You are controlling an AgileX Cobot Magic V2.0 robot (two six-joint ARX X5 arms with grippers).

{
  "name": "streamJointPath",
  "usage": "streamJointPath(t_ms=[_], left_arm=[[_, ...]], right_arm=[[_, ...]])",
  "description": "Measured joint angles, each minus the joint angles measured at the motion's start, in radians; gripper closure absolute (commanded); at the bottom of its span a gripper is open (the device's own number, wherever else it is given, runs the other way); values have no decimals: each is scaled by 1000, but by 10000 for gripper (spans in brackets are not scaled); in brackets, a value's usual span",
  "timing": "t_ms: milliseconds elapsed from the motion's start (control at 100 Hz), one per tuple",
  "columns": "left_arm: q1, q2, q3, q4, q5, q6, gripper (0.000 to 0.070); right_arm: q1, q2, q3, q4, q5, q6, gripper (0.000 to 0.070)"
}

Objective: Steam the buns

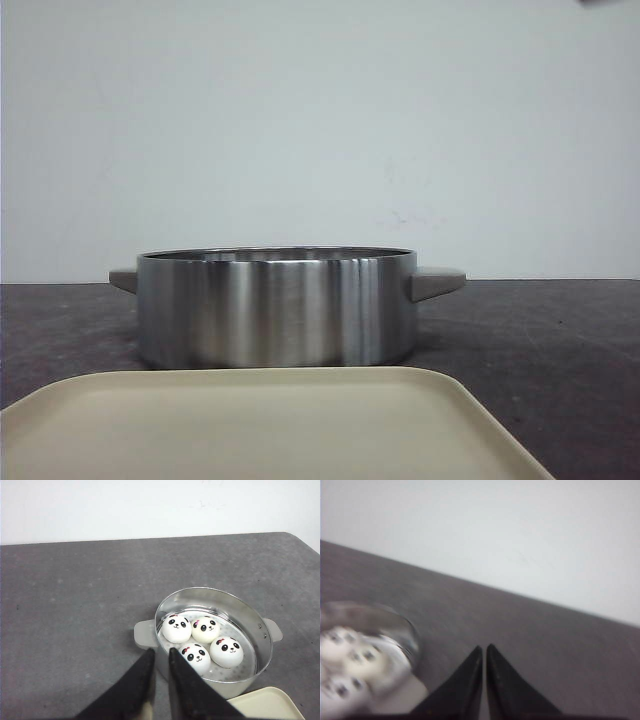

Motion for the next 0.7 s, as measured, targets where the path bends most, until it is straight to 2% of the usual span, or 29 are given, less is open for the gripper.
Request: streamJointPath(t_ms=[80,270,470,700], left_arm=[[0,0,0,0,0,0,697],[0,0,0,0,0,0,697],[0,0,0,0,0,0,697],[0,0,0,0,0,0,697]], right_arm=[[-92,-117,-113,18,-42,-2,692],[-264,-356,-308,43,-85,-2,693],[-314,-476,-422,21,-97,-2,693],[-321,-500,-429,-104,-67,-2,693]])
